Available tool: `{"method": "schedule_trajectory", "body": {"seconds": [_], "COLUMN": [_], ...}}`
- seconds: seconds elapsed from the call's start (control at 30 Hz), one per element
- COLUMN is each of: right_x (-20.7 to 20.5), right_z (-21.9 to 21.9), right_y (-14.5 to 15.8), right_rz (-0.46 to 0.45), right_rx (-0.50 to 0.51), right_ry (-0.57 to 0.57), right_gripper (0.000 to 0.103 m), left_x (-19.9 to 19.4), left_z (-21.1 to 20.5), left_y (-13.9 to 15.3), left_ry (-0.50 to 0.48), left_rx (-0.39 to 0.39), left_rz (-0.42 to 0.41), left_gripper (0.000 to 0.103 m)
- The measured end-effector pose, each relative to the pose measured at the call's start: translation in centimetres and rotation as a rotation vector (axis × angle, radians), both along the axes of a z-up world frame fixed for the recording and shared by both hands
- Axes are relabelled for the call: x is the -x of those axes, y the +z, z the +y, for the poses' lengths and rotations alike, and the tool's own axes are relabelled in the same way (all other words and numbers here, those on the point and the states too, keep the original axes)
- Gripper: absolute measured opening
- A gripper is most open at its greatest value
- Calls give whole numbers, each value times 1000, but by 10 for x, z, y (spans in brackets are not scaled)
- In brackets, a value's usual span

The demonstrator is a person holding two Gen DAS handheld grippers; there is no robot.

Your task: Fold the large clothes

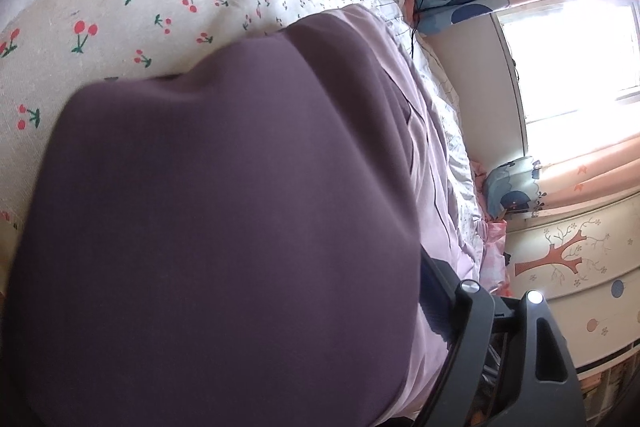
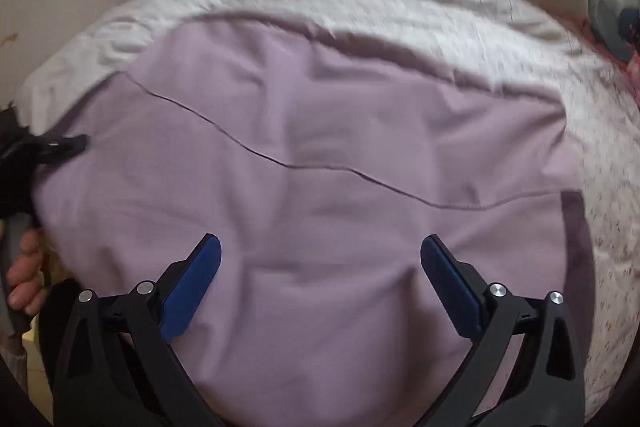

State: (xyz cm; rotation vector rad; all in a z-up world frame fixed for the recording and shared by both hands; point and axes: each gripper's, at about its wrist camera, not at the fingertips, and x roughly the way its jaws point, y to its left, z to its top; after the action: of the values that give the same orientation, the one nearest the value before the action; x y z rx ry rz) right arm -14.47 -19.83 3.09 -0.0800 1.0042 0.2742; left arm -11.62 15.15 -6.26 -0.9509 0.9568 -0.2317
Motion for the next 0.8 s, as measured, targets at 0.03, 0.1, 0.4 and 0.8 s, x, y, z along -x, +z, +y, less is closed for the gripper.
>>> {"method": "schedule_trajectory", "body": {"seconds": [0.03, 0.1, 0.4, 0.8], "right_x": [5, 5, 1, 15], "right_z": [5, 14, 22, -13], "right_y": [1, -22, -51, -34], "right_rz": [-8, 41, -25, -30], "right_rx": [17, 36, 91, -29], "right_ry": [5, 20, 4, 52], "right_gripper": [97, 97, 97, 97], "left_x": [1, -1, 20, 45], "left_z": [0, -3, -26, -164], "left_y": [0, 2, 50, 159], "left_ry": [2, 6, -31, -291], "left_rx": [-4, -22, -146, -402], "left_rz": [-2, -1, -151, -492], "left_gripper": [78, 78, 52, 45]}}
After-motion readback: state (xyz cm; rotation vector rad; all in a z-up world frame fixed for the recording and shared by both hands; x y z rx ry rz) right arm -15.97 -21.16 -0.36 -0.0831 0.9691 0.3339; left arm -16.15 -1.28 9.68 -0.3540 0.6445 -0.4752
